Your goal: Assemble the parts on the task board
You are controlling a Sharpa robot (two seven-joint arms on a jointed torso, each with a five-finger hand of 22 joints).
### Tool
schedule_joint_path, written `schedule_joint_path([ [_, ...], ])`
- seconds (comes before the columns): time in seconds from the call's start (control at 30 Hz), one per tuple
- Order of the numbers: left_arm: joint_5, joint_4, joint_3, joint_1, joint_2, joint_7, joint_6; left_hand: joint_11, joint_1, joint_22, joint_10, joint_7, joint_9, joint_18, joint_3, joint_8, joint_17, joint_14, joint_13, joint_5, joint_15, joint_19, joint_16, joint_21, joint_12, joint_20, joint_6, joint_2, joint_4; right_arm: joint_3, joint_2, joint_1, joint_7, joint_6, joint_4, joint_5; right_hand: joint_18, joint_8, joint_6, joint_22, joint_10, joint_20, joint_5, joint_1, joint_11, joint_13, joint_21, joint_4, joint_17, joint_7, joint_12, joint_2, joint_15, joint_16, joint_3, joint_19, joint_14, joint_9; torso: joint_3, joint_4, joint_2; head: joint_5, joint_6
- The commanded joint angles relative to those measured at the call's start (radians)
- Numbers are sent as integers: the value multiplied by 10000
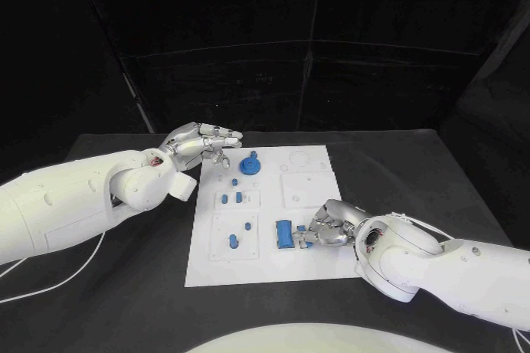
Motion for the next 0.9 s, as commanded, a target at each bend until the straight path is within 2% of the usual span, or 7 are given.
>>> schedule_joint_path([
  [0.03,39,12,8,12,7,46,111,34,-64,-11,-83,15,-14,130,24,64,-21,-92,-15,-28,4,-58,-16,-43,54,22,-46,82,-5,2,-12,10,116,-198,72,-32,-58,63,-62,13,-4,-9,-78,-165,60,28,-31,3,577,8,-3,19,-51,0,-118,-73,650,28,-3,-5,0,-9,5],
  [0.17,39,6,8,12,7,44,112,36,-76,-12,-89,16,-15,128,22,64,-30,-98,-16,-28,7,-61,-15,-45,57,25,-51,82,2,2,-52,10,164,-266,138,-32,-62,86,-61,35,15,-11,-9,-287,54,62,-20,4,601,2,22,132,-55,13,-222,-60,656,61,1,-8,1,-7,4],
  [0.57,39,-22,8,11,23,42,130,42,-105,-15,-98,21,-15,127,17,66,-32,-103,-17,-28,13,-66,-7,-49,64,30,-57,91,25,3,-274,9,290,-275,423,11,-83,161,-58,146,102,-31,704,-316,24,209,42,-25,687,-31,132,688,-78,65,-445,3,677,180,6,-11,-1,-48,7],
  [0.73,39,-37,8,11,47,41,142,42,-105,-15,-98,21,-15,127,17,66,-32,-103,-17,-28,13,-66,-7,-49,64,30,-57,91,25,3,-373,9,299,-171,442,-12,-85,177,-76,163,111,-41,911,47,17,231,50,-118,696,-40,130,709,-86,70,-500,9,678,220,-1,2,-9,-90,9],
  [0.8,39,-44,7,10,53,39,144,42,-105,-15,-98,21,-15,127,17,66,-32,-103,-17,-28,13,-66,-7,-49,64,30,-57,91,25,3,-428,9,299,-21,448,-88,-82,184,-93,152,106,-47,960,506,11,235,41,-329,693,-44,117,672,-94,68,-467,1,677,243,-3,11,-2,-93,15],
  [0.9,39,-54,7,10,57,38,144,42,-105,-15,-98,21,-15,127,17,66,-32,-103,-17,-28,13,-66,-7,-49,64,30,-57,91,25,3,-493,9,326,261,468,-171,-80,188,-117,141,93,-51,758,1103,12,235,30,-659,675,-34,93,575,-94,54,-448,-11,671,268,0,17,-2,-85,8],
])
